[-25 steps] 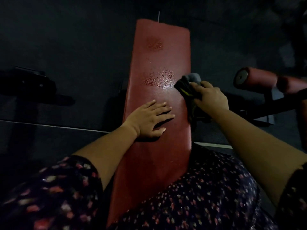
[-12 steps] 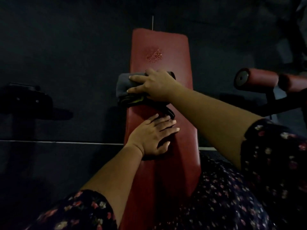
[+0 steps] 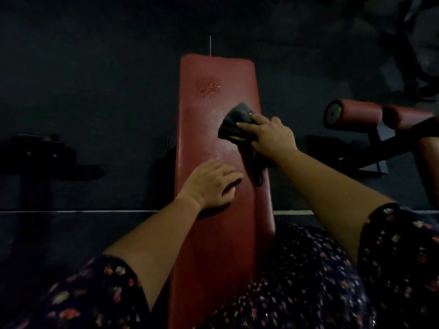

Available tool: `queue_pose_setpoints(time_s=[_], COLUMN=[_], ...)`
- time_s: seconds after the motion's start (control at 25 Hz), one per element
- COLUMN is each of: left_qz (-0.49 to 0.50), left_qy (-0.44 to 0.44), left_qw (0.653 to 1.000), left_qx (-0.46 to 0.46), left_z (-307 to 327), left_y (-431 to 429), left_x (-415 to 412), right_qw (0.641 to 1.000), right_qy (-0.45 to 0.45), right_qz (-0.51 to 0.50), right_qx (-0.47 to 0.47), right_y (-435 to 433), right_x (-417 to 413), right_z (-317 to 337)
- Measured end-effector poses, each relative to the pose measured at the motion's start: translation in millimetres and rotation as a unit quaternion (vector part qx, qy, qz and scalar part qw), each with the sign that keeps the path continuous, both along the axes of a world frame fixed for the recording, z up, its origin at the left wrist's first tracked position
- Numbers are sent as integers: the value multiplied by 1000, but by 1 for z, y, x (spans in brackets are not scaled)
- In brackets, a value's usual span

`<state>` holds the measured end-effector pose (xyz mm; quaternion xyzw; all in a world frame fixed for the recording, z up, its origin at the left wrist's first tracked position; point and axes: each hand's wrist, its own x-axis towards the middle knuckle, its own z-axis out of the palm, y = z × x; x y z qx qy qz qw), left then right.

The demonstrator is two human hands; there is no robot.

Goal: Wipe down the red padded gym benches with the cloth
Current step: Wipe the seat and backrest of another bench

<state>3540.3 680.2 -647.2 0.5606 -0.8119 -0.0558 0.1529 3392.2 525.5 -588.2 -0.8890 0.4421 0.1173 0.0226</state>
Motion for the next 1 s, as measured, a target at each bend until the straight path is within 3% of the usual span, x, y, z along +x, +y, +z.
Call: queue_pose_setpoints(time_s=[0.2,0.36,0.6,0.84,0.92,1.0], left_qz=[33,46,37,41,42,43], left_qy=[-142,-103,-32,-6,-1,5], left_qw=[983,986,997,998,999,999], left_qx=[108,123,65,43,23,12], left_z=[16,-9,-21,-26,-27,-27], left_y=[-59,-66,-65,-67,-68,-68], left_x=[25,29,31,31,31,31], right_qw=[995,994,996,953,942,954], right_qy=[-33,-25,37,51,41,28], right_qz=[-93,-104,80,296,331,299], right_qx=[-22,-26,-23,-32,-27,-24], right_y=[-8,-46,-97,-81,-68,-66], right_x=[-20,-13,36,122,145,153], right_z=[-16,-16,-5,5,0,-6])
